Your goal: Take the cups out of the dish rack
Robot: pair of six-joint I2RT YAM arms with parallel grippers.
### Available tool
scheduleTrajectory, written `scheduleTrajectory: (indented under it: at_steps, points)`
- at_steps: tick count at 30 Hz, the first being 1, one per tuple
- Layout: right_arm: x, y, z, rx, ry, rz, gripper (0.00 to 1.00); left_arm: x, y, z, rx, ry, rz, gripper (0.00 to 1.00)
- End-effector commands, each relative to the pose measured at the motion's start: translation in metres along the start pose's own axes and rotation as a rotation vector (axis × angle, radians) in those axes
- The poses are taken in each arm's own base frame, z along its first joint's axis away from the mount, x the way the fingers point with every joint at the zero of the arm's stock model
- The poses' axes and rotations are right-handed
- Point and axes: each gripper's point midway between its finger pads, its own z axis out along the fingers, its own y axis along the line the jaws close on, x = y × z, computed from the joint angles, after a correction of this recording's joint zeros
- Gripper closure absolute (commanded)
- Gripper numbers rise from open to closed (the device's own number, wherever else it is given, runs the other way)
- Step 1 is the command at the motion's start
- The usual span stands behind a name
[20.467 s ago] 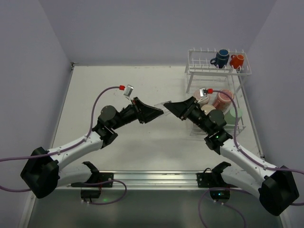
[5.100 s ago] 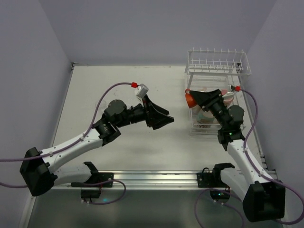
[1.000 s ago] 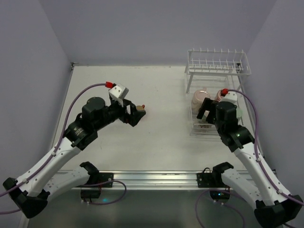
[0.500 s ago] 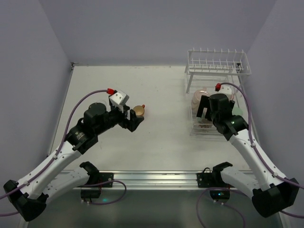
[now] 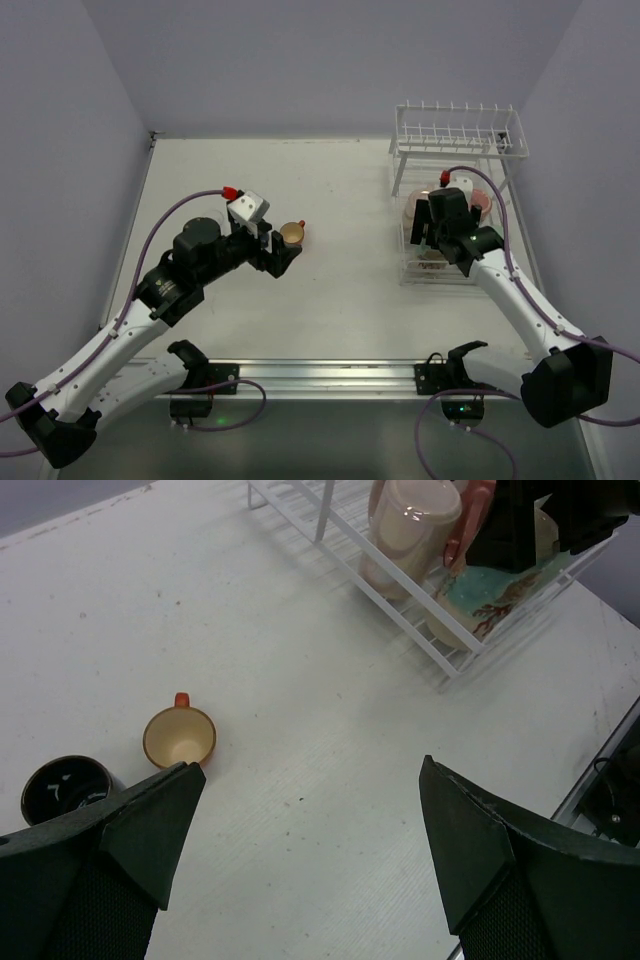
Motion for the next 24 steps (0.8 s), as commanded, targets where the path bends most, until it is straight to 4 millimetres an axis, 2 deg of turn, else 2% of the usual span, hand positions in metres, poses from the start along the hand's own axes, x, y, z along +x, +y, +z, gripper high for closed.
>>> scheduleTrajectory:
  at_steps: [1,3,4,7,8,10,11,12,14,18,19,20,21,22,23,24]
  points:
    - [-0.023,0.002,0.001,0.007,-0.066,0.009,0.16,-0.006,0.001,-0.001,-0.001,-0.027,0.025,0.01]
    - [-0.022,0.002,0.003,0.008,-0.062,0.007,0.23,-0.006,0.001,0.0,-0.004,-0.028,0.025,0.02]
    - [-0.022,0.001,0.003,0.013,-0.062,0.01,0.37,-0.006,0.001,-0.001,-0.001,-0.027,0.024,0.01]
    - [-0.031,-0.005,-0.006,0.029,-0.106,0.046,0.53,-0.012,-0.013,-0.002,0.071,-0.044,0.003,0.01]
    - [-0.042,-0.009,-0.018,0.017,-0.161,0.071,0.6,-0.014,-0.025,-0.003,0.131,-0.046,-0.007,0.01]
    - [-0.059,-0.013,-0.035,0.001,-0.239,0.108,0.66,-0.026,-0.036,-0.004,0.185,-0.071,-0.04,0.02]
    - [-0.071,-0.018,-0.053,-0.02,-0.301,0.143,0.68,-0.03,-0.047,-0.007,0.241,-0.074,-0.047,0.01]
    - [-0.078,-0.02,-0.062,-0.029,-0.336,0.164,0.72,-0.039,-0.053,-0.009,0.27,-0.099,-0.052,0.01]
    - [-0.093,-0.022,-0.082,-0.068,-0.4,0.204,0.75,-0.048,-0.067,-0.014,0.348,-0.12,-0.077,0.02]
    - [-0.11,-0.016,-0.127,-0.228,-0.51,0.283,0.75,-0.055,-0.093,-0.016,0.505,-0.148,-0.149,0.02]
    - [-0.113,-0.006,-0.137,-0.307,-0.523,0.308,0.75,-0.052,-0.098,-0.013,0.537,-0.127,-0.212,0.02]
    - [-0.111,0.0,-0.143,-0.36,-0.525,0.324,0.75,-0.059,-0.107,-0.016,0.599,-0.156,-0.219,0.02]
    - [-0.112,0.008,-0.151,-0.426,-0.533,0.339,0.75,-0.05,-0.108,-0.012,0.618,-0.142,-0.253,0.02]
    - [-0.117,0.025,-0.174,-0.58,-0.563,0.375,0.75,-0.046,-0.112,-0.009,0.638,-0.117,-0.329,0.02]
    - [-0.11,0.036,-0.174,-0.65,-0.544,0.392,0.75,-0.053,-0.117,-0.01,0.675,-0.153,-0.337,0.02]
    - [-0.111,0.044,-0.182,-0.721,-0.549,0.419,0.75,-0.044,-0.119,-0.007,0.682,-0.14,-0.367,0.02]
